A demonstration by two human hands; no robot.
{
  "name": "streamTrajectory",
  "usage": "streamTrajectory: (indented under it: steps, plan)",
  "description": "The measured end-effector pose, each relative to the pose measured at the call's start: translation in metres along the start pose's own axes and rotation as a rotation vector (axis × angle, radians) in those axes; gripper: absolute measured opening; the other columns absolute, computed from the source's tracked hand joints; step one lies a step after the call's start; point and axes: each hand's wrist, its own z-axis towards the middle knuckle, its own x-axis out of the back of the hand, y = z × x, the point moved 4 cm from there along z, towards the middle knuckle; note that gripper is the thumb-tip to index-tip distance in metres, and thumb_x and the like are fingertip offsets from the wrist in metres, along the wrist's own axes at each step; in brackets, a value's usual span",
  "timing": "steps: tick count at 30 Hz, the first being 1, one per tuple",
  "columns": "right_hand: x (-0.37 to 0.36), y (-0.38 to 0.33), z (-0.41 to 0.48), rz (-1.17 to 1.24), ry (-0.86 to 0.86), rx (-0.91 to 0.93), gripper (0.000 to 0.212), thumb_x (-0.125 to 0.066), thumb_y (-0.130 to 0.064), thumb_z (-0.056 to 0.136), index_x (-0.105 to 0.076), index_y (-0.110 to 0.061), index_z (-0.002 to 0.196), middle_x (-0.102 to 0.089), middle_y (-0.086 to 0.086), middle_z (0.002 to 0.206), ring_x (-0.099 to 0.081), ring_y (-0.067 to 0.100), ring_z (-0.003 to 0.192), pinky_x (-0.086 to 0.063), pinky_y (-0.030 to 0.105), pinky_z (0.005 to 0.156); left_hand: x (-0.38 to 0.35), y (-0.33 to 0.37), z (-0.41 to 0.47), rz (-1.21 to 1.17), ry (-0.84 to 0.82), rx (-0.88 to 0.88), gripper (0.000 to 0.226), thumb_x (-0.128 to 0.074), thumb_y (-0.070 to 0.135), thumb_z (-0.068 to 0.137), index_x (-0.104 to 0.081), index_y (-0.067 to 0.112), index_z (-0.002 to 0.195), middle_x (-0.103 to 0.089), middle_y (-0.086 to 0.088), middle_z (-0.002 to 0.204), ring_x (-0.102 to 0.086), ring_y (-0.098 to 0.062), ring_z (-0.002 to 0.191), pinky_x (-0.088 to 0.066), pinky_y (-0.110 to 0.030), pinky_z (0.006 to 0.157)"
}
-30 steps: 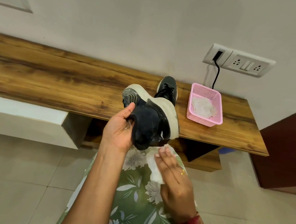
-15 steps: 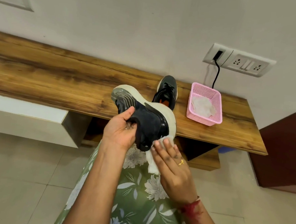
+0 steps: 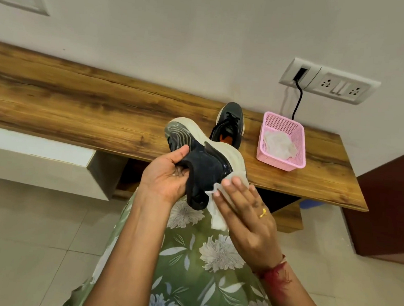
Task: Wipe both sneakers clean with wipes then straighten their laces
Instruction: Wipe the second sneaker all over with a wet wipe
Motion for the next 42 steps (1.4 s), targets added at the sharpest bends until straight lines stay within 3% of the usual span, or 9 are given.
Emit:
streamTrajectory:
  steps: [8, 12, 14, 18, 24, 30, 35, 39, 42]
  plan:
    - [0.0, 0.003, 0.0, 0.067, -0.058, 0.012, 0.027, -0.044, -0.002, 0.095, -0.068, 0.003, 0.105, -0.049, 0.011, 0.117, -0.052, 0.026, 0.114, -0.044, 0.037, 0.099, 0.011, 0.001, 0.008, -0.022, 0.087, -0.047, 0.038, -0.047, 0.01, 0.098, -0.047, -0.008, 0.131, -0.054, -0.029, 0.13, -0.05, -0.04, 0.123, -0.029, -0.056, 0.104]
    - [0.025, 0.014, 0.02, 0.136, 0.098, -0.227, 0.036, -0.047, 0.01, 0.078, -0.067, 0.004, 0.107, -0.047, 0.008, 0.106, -0.051, 0.023, 0.095, -0.047, 0.031, 0.08, 0.013, 0.002, 0.01, -0.037, 0.08, -0.014, 0.039, -0.049, 0.011, 0.097, -0.046, -0.009, 0.131, -0.054, -0.031, 0.129, -0.052, -0.042, 0.121, -0.034, -0.061, 0.096]
    - [0.029, 0.021, 0.033, 0.16, 0.148, -0.309, 0.042, -0.048, 0.017, 0.071, -0.067, 0.005, 0.106, -0.052, 0.01, 0.106, -0.053, 0.025, 0.095, -0.044, 0.025, 0.085, 0.014, 0.0, 0.014, -0.025, 0.076, 0.016, 0.042, -0.05, 0.012, 0.097, -0.045, -0.009, 0.132, -0.052, -0.032, 0.131, -0.05, -0.043, 0.123, -0.034, -0.064, 0.09]
    - [0.012, 0.009, 0.027, 0.12, -0.011, -0.125, 0.035, -0.035, -0.004, 0.098, -0.069, 0.002, 0.104, -0.067, 0.013, 0.101, -0.057, 0.026, 0.096, -0.047, 0.031, 0.087, 0.017, 0.0, 0.017, 0.035, 0.087, 0.032, 0.043, -0.049, 0.014, 0.097, -0.046, -0.008, 0.133, -0.053, -0.029, 0.131, -0.051, -0.04, 0.123, -0.035, -0.059, 0.099]
    - [0.003, 0.0, -0.011, 0.138, -0.188, 0.061, 0.023, -0.051, -0.008, 0.095, -0.071, -0.001, 0.103, -0.068, 0.01, 0.105, -0.058, 0.023, 0.102, -0.051, 0.036, 0.085, 0.016, 0.01, 0.012, 0.078, 0.124, -0.091, 0.036, -0.05, 0.011, 0.096, -0.051, -0.006, 0.127, -0.059, -0.028, 0.124, -0.057, -0.039, 0.115, -0.041, -0.058, 0.09]
    - [0.036, 0.009, 0.034, 0.235, 0.142, -0.337, 0.039, -0.047, 0.016, 0.071, -0.067, 0.006, 0.103, -0.056, 0.011, 0.109, -0.052, 0.025, 0.107, -0.042, 0.033, 0.097, 0.014, -0.004, 0.013, 0.184, 0.124, -0.098, 0.038, -0.054, 0.006, 0.092, -0.052, -0.005, 0.129, -0.06, -0.025, 0.124, -0.059, -0.035, 0.116, -0.044, -0.048, 0.101]
    - [0.006, 0.0, 0.026, 0.231, -0.141, -0.252, 0.042, -0.027, -0.004, 0.096, -0.062, 0.002, 0.117, -0.061, 0.015, 0.121, -0.053, 0.025, 0.117, -0.044, 0.036, 0.1, -0.001, -0.012, 0.006, 0.227, 0.059, -0.159, 0.03, -0.054, 0.02, 0.093, -0.062, 0.001, 0.115, -0.069, -0.018, 0.106, -0.066, -0.026, 0.098, -0.051, -0.036, 0.091]
    - [0.004, -0.005, 0.0, 0.291, -0.186, -0.266, 0.047, -0.04, 0.002, 0.078, -0.061, -0.001, 0.12, -0.058, 0.011, 0.127, -0.05, 0.021, 0.124, -0.043, 0.037, 0.101, 0.0, -0.013, 0.003, 0.057, 0.032, -0.139, 0.049, -0.046, 0.045, 0.097, -0.064, 0.001, 0.108, -0.071, -0.021, 0.096, -0.064, -0.028, 0.095, -0.049, -0.041, 0.081]
    - [0.01, -0.013, -0.007, 0.485, -0.248, -0.244, 0.046, -0.044, -0.001, 0.07, -0.065, -0.002, 0.111, -0.063, 0.009, 0.12, -0.053, 0.018, 0.121, -0.048, 0.037, 0.095, -0.003, -0.012, 0.003, 0.069, 0.047, -0.15, 0.045, -0.043, 0.04, 0.099, -0.064, 0.001, 0.104, -0.072, -0.02, 0.086, -0.065, -0.028, 0.088, -0.049, -0.04, 0.075]
